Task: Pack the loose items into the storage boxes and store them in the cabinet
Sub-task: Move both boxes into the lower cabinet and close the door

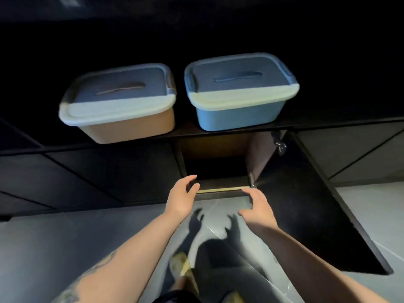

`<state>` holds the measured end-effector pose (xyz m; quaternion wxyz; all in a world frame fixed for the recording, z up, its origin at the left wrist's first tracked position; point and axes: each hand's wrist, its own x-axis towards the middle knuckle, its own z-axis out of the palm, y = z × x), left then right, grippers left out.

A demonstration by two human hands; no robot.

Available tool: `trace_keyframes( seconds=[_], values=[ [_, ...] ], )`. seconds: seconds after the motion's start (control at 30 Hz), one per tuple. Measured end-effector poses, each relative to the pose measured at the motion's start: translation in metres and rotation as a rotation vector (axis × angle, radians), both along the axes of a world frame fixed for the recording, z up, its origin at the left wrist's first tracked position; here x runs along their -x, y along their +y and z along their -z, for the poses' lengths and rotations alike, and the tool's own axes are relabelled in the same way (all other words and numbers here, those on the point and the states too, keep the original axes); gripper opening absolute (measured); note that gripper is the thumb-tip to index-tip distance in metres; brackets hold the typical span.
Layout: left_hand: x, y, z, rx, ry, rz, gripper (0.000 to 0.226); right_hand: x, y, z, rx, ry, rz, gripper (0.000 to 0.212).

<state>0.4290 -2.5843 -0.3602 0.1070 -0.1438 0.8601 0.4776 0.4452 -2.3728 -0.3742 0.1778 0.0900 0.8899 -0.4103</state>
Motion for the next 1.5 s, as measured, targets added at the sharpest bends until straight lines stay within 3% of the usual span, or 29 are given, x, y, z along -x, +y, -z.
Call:
trace_keyframes(
  seconds=[0.13,0.33,0.47,0.57,0.67,0.8,0.93,1.07,1.27,1.5],
  values=[
    [0.034,-0.069,-0.011,0.129,0.081,-0.102,0.041,0.064,-0.097,-0.01,0.117,-0.013,-0.162,0.046],
    [0.076,-0.118,0.005,0.18,0.042,-0.018,0.048,0.149,-0.185,-0.006,0.132,-0.054,-0.181,0.057],
    [0.098,-0.113,0.018,0.158,0.061,-0.049,0.052,0.176,-0.201,0.013,0.149,-0.186,-0.108,0.062],
    [0.11,-0.104,0.026,0.217,0.126,-0.038,0.054,0.191,-0.204,0.026,0.271,-0.284,-0.051,0.056],
    [0.117,-0.101,0.034,0.305,0.159,-0.047,0.054,0.198,-0.205,0.038,0.287,-0.228,-0.044,0.034],
    [0.109,-0.099,0.042,0.367,0.164,-0.095,0.053,0.197,-0.2,0.045,0.237,-0.111,-0.096,0.029],
    [0.08,-0.091,0.045,0.433,0.223,-0.15,0.052,0.18,-0.186,0.04,0.272,-0.072,-0.198,0.013],
    [0.026,-0.083,0.045,0.351,0.266,-0.242,0.045,0.132,-0.178,0.028,0.235,-0.045,-0.335,0.028],
    [-0.073,-0.092,0.047,0.149,0.27,-0.448,0.044,0.052,-0.195,0.025,0.176,-0.225,-0.566,0.012],
    [-0.174,-0.159,0.051,-0.016,0.196,-0.56,0.05,-0.053,-0.266,0.026,0.208,-0.44,-0.612,0.03]
  ],
)
